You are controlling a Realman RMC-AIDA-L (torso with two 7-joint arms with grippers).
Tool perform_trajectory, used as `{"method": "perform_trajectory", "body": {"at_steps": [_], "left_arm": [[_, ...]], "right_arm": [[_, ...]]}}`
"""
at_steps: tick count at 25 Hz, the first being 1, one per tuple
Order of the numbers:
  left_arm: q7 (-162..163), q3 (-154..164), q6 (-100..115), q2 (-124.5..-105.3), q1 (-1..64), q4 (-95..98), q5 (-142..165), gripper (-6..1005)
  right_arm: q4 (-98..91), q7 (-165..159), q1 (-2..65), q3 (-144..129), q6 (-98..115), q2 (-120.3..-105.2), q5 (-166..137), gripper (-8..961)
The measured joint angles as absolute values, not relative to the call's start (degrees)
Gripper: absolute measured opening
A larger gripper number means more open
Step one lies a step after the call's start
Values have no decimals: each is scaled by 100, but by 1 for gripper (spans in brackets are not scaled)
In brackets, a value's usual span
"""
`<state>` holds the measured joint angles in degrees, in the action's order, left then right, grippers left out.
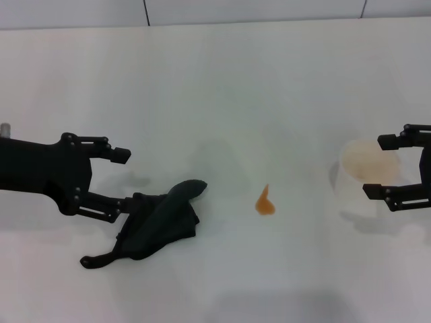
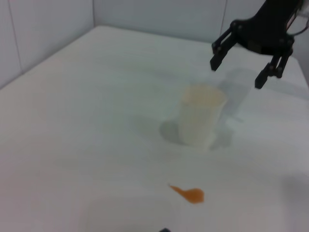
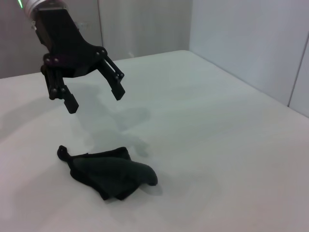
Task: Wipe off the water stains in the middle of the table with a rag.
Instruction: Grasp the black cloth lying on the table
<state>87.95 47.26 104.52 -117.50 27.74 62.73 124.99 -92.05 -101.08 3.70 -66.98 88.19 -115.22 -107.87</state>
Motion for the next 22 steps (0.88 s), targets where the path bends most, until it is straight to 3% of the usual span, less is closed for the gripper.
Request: {"method": "perform_trajectory", "body": {"at_steps": [22], "left_arm": [[9711,5468,10246,-11899,3371,6298,13701,891]], "right_arm": [[-9383,-10338,410,-6822,8877,-11523,-11008,831]]}}
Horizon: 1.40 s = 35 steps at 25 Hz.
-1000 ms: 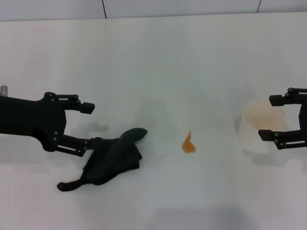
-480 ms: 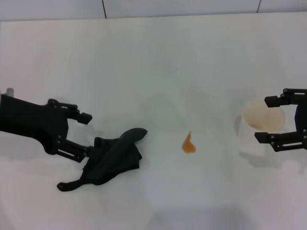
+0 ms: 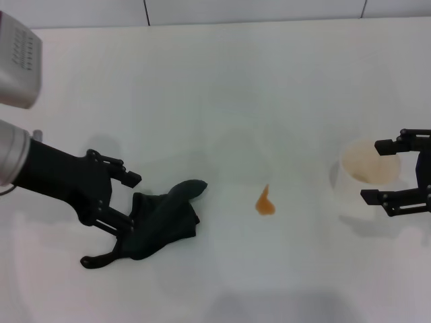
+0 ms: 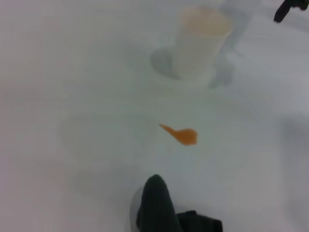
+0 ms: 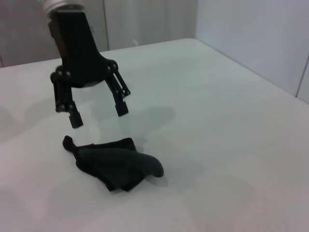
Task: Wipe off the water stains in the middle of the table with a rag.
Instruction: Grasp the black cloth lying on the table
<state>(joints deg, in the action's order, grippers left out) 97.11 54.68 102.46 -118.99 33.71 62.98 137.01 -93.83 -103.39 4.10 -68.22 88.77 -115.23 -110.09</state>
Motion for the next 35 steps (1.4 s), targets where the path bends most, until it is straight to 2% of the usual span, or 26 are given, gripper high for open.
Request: {"method": "perform_trajectory", "body": {"at_steps": [27,33,35], "left_arm": [[9884,6382,9256,-11927,3442,5528,13735,845],[9873,6383,9153,-11926,3445,5439,13719,712],[9871,6392,9125,-11926,3445,5409,13719,697]], "right_arm": [[-9334,-10335,375,-7002,8833,-11531,-10946,831],[-9333,-10339,370,-7041,8833,-11531,-10942,831],[-9333,-10340,369,-7043,8833,-11532,-10941,831]]}}
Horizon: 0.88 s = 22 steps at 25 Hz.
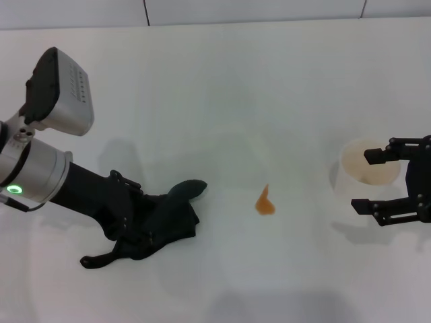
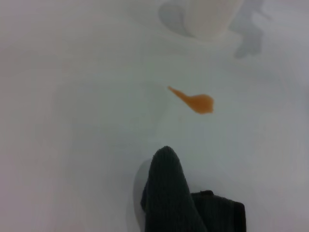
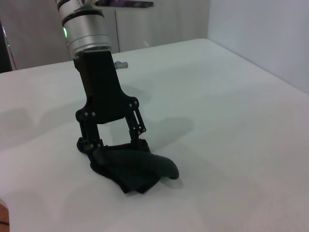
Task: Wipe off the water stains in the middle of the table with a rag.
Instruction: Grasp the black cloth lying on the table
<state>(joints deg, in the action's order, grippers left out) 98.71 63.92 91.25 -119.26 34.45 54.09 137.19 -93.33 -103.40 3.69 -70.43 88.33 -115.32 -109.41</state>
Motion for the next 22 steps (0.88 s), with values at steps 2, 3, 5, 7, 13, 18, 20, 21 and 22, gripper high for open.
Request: {"method": "perform_trajectory", "body": {"at_steps": [2,3,5,7,13,18,20,21,22], "left_arm": [[9871,6419,9100,-11927,3445,5395,13719,681],[9871,6434,9095,-11926,3446,5395,13717,674],[9870,6442,9084,-11926,3445,5395,13712,659],[9870,6442,9043,-11926,3445,5385,13709,643],[9898,6443,8900,-11926,3445,5306,13709,598],[10045,6523,8660,-11926,3475,5262,13715,556],[10059,6526,8653,-11926,3499,5258,13711,534],[10059,6526,8653,-11926,3499,5258,13711,523],[10059,6526,8653,-11926,3499,5258,13711,512]], "right_arm": [[-9333,-10341,369,-7048,8833,-11531,-10935,830],[-9333,-10341,369,-7049,8833,-11531,-10933,830],[-9333,-10343,369,-7051,8833,-11531,-10930,830],[-9333,-10344,369,-7055,8833,-11531,-10930,830],[-9334,-10345,360,-7057,8833,-11532,-10931,830],[-9334,-10345,361,-7068,8833,-11531,-10930,830],[-9336,-10357,364,-7081,8833,-11531,-10929,830],[-9344,-10372,369,-7084,8833,-11531,-10928,830],[-9346,-10381,372,-7085,8833,-11531,-10927,830]]}}
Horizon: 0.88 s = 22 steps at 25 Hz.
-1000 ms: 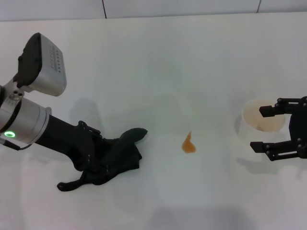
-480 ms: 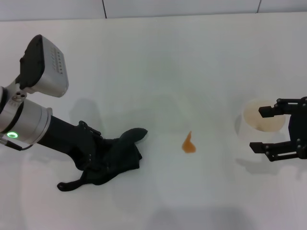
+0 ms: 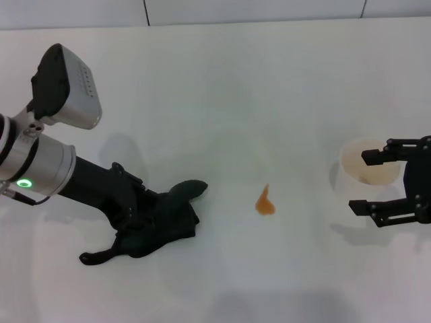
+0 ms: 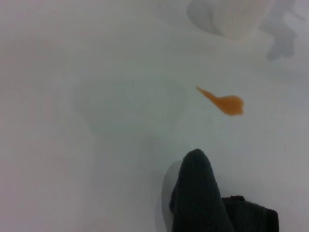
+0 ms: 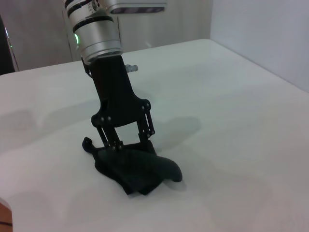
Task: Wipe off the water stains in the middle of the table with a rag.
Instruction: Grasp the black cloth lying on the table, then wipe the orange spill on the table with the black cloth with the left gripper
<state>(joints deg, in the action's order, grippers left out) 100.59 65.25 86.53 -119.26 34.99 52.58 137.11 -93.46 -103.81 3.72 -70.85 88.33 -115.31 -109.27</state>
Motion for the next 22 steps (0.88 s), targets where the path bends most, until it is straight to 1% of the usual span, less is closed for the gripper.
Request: {"method": "perform_trajectory", "body": {"at_steps": [20,22], "left_arm": [[10143,6807,8607,-11944,3581,5105,13571,269],[10150,6820,8643,-11944,3602,5080,13569,229]], "right_arm": [[-9392,-10397,374,-7118,8851,-11531,-10924,829],[-9399,-10397,374,-7118,8860,-11531,-10924,829]]}}
